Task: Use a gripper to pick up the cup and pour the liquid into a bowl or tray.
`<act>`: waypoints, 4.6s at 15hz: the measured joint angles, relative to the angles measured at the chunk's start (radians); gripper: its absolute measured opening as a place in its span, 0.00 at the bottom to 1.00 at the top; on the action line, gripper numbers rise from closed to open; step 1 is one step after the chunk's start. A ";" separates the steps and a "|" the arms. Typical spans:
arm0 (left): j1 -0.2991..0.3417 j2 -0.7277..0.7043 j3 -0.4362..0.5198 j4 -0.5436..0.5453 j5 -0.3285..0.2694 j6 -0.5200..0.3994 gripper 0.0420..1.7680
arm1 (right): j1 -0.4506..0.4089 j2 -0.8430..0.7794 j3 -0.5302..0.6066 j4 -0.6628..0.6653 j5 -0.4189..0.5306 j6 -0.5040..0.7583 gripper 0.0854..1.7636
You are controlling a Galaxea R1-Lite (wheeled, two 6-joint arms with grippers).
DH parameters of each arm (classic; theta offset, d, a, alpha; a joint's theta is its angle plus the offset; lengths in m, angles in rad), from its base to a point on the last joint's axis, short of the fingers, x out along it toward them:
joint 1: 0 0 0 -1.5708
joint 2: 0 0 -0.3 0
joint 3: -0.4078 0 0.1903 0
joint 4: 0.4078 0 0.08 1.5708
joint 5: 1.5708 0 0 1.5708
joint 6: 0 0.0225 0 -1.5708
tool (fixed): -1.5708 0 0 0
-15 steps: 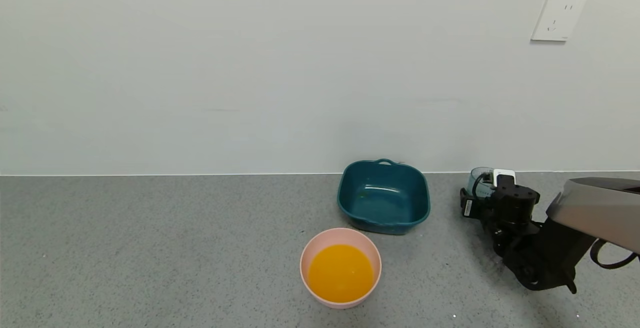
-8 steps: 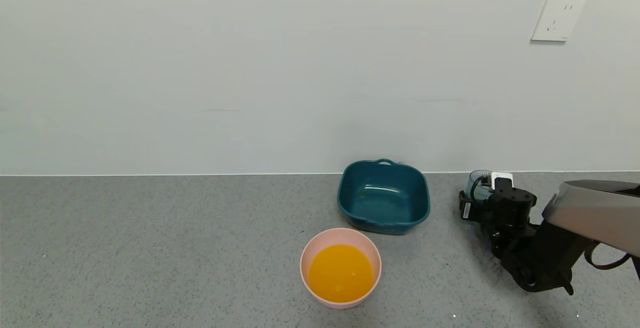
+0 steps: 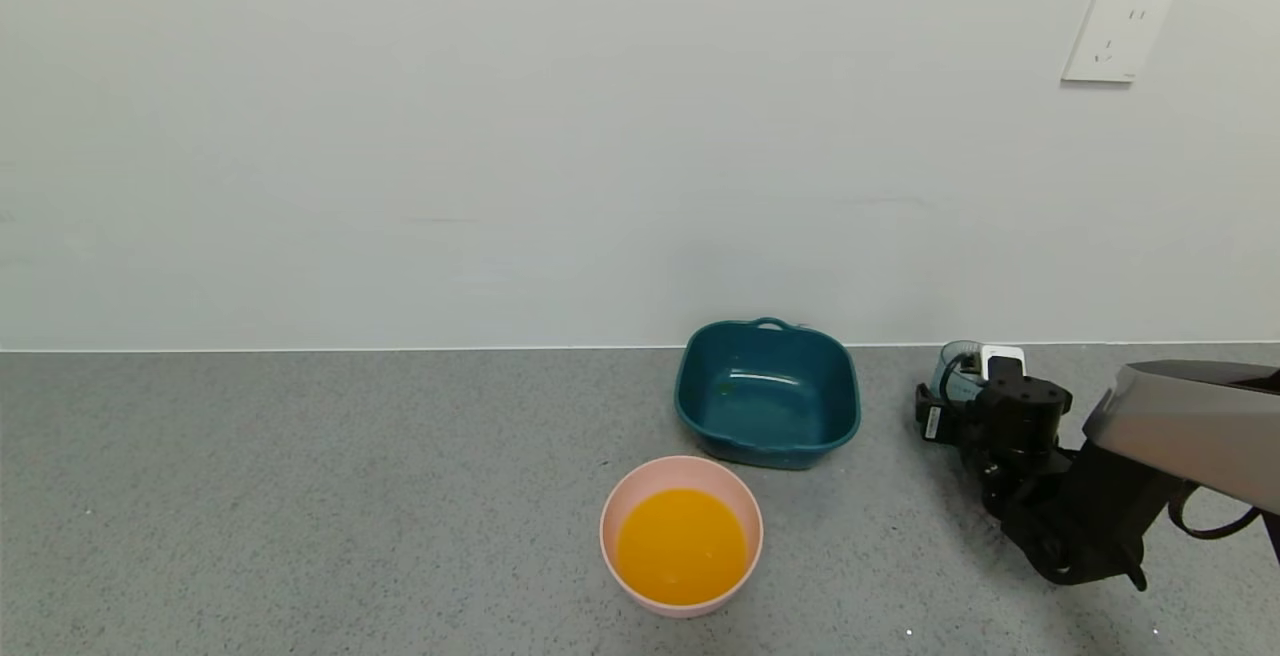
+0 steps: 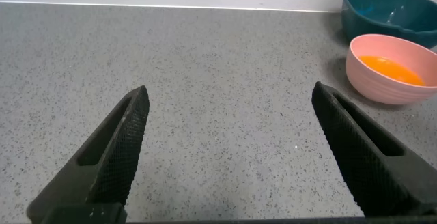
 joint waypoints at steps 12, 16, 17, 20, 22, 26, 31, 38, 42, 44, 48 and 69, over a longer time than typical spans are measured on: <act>0.000 0.000 0.000 0.000 0.000 0.000 0.97 | 0.025 -0.234 0.175 0.087 0.007 0.002 0.94; 0.000 0.000 0.000 0.000 0.000 0.000 0.97 | 0.047 -0.479 0.235 0.312 0.016 0.005 0.95; 0.000 0.000 0.000 0.000 0.000 0.000 0.97 | 0.055 -0.552 0.247 0.385 0.019 0.006 0.95; 0.000 0.000 0.000 0.000 0.000 0.000 0.97 | 0.085 -0.762 0.269 0.607 0.050 0.007 0.96; 0.000 0.000 0.000 0.000 0.000 0.000 0.97 | 0.109 -0.913 0.272 0.771 0.084 0.007 0.96; 0.000 0.000 0.000 0.000 0.000 0.000 0.97 | 0.163 -1.226 0.252 1.128 0.157 0.008 0.96; 0.000 0.000 0.000 0.000 0.000 0.000 0.97 | 0.206 -1.506 0.296 1.256 0.176 0.021 0.96; 0.000 0.000 0.000 0.000 0.000 0.000 0.97 | 0.215 -1.817 0.431 1.342 0.184 -0.001 0.96; 0.000 0.000 0.000 0.000 0.000 0.000 0.97 | 0.214 -1.979 0.432 1.481 0.214 -0.004 0.96; 0.000 0.000 0.000 0.000 0.000 0.000 0.97 | 0.186 -2.041 0.417 1.534 0.207 -0.005 0.96; 0.000 0.000 0.000 0.000 0.000 0.000 0.97 | 0.044 -2.122 0.395 1.588 0.221 -0.019 0.96; 0.000 0.000 0.000 0.000 0.000 0.000 0.97 | -0.121 -2.326 0.666 1.443 0.316 -0.008 0.96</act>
